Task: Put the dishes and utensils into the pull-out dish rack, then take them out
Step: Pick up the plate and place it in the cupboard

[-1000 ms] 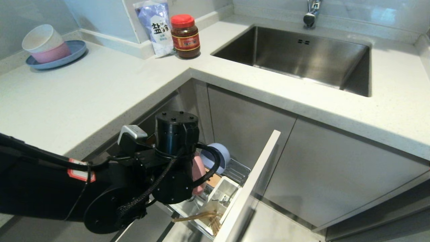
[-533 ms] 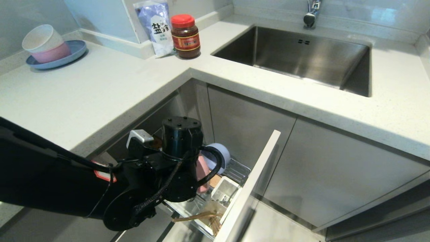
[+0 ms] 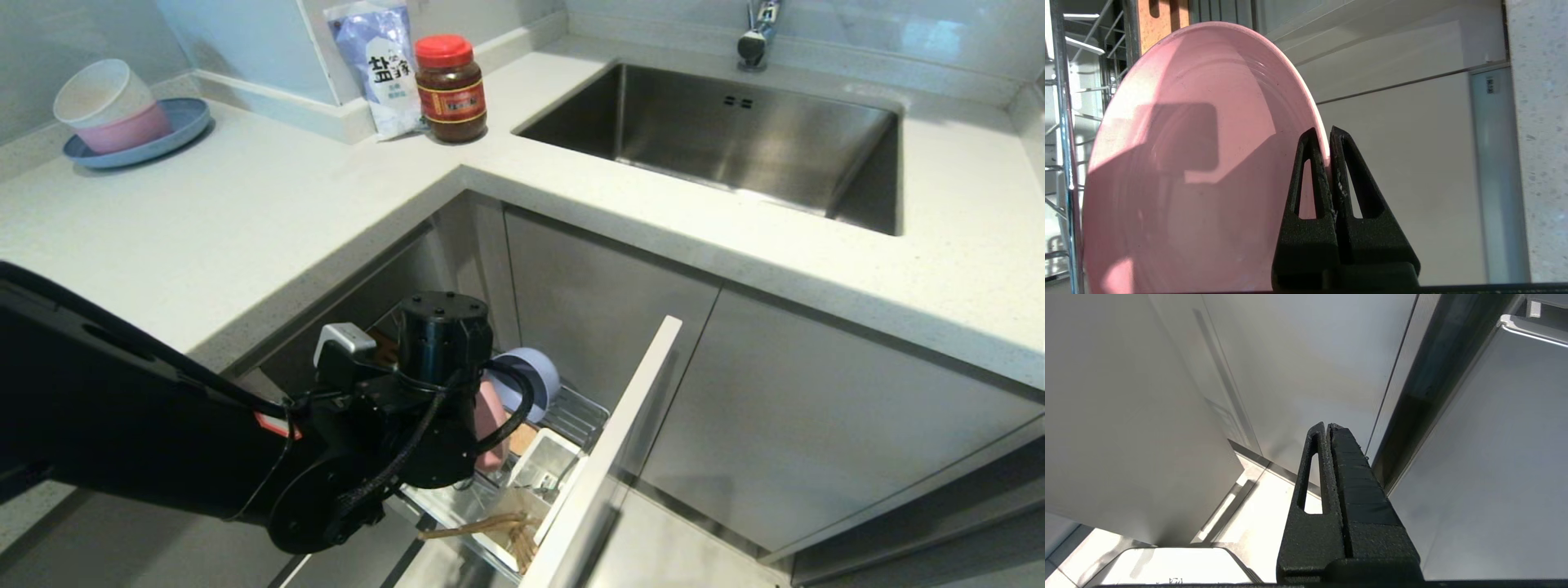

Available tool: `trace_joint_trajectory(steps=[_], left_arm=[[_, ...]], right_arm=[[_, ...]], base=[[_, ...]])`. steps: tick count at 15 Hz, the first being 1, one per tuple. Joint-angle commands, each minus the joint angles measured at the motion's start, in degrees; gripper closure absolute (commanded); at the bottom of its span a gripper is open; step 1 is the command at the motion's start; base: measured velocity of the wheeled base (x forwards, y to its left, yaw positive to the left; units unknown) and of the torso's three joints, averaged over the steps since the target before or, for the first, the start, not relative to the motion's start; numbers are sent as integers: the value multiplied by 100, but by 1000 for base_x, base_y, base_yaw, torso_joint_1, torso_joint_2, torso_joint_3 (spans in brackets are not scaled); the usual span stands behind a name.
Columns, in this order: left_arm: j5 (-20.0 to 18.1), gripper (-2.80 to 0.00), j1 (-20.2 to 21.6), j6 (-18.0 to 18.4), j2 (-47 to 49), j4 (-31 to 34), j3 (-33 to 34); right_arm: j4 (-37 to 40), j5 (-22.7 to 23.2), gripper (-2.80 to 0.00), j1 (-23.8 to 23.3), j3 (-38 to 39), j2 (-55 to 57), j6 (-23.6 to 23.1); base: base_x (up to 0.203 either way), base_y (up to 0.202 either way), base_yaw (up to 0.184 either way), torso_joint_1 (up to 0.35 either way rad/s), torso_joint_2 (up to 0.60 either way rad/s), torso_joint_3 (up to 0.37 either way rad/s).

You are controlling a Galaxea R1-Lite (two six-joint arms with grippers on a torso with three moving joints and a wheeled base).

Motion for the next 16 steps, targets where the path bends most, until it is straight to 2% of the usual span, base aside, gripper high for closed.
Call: trace_joint_trajectory(steps=[1, 16], left_arm=[[34, 0, 22, -42, 77, -22, 0], [24, 0, 216, -230, 525, 13, 71]], right_arm=[[0, 0, 0, 4, 9, -17, 0], [-3, 0, 0, -3, 9, -24, 0]], base=[[0, 0, 0, 0, 0, 0], [0, 0, 0, 0, 0, 0]])
